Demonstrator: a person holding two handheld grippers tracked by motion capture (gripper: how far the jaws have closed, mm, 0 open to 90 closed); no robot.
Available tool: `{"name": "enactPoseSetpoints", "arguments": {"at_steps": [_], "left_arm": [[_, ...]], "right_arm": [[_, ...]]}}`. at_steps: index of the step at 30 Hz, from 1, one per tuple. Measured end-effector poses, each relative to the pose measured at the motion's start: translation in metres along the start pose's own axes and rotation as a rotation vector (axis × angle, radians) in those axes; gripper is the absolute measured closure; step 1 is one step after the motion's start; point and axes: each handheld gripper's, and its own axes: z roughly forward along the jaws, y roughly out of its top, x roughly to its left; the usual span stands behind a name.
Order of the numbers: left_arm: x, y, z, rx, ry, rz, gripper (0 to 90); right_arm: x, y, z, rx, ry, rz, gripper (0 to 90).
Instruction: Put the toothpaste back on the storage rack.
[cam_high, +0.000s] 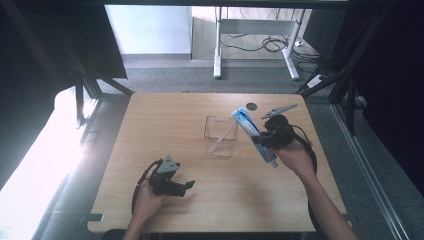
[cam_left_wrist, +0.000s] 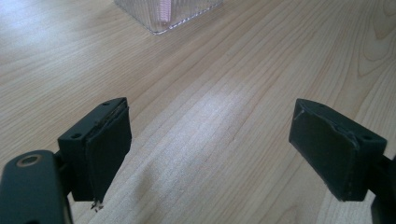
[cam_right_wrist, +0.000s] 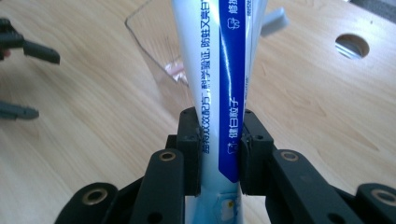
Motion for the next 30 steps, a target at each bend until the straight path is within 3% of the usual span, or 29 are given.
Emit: {"name": "enactPoseSetpoints", "arguments": {"at_steps": [14,30], "left_arm": [[0.000,0.000,0.000,-0.003,-0.004,0.000,13.3],[0.001,0.000,-0.001,-0.011,-0.005,-0.002,13.4]], "right_arm": [[0.005,0.032,0.019,-0.103,0.013,-0.012,74.5],[0.013,0.066,0.042,-0.184,0.040,-0.009,74.5]]}}
